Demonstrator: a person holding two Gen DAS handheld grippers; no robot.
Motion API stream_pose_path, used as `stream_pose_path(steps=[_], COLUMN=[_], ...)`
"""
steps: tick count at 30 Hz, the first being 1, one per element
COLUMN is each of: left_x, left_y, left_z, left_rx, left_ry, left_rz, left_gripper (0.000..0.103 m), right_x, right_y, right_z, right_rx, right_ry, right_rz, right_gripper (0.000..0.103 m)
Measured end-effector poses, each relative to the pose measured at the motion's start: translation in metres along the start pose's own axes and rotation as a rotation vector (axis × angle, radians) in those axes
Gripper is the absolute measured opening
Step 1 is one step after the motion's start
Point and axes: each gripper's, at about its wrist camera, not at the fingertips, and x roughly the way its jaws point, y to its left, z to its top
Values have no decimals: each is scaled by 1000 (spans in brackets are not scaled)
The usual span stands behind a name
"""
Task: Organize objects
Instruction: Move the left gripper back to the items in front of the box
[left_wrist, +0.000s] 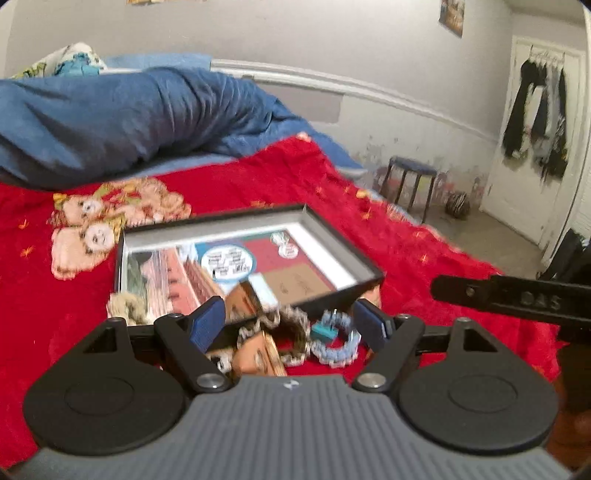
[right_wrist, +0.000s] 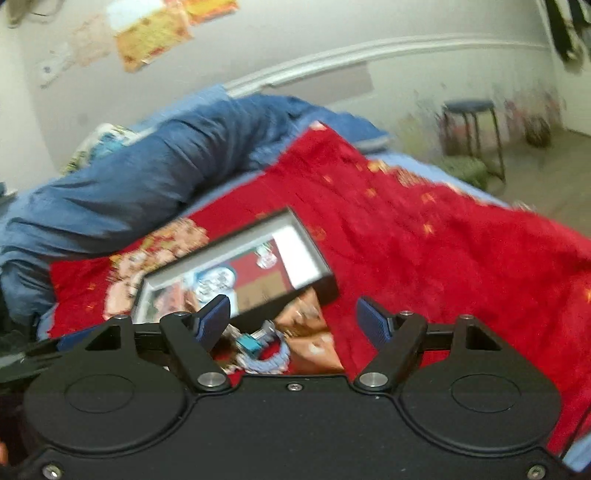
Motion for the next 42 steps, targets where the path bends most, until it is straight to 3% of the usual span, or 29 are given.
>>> stream_pose_path(steps=[3,12,24,36,39,41,42], left_x=[14,49,86,90,91,92,91], left_y=[-6,-11,-16,-18,-20,-21,-20], left_z=[-11,-23,-37,-41,-45,-45,-45], left_rx=[15,19,124,136,152,159,152], left_ry=[25,118,198,184,187,194,198], left_rz=[63,76,180,250,256,254,250], left_gripper=[85,83,75,51,52,62,62], right_x=[14,59,101,100,101,100,100], right_y=[-3,-1,-11,-10,-10,-13,-13], right_z=[-5,-15,-22,-24,-24,-25,-24], right_rx=[32,76,158,162,168,179,182], right_ry=[34,142,223,207,210,209,209], right_rz=[-24,-53,-65,-89,-91,-87,-85], right_gripper=[75,73,65,57,56,56,56])
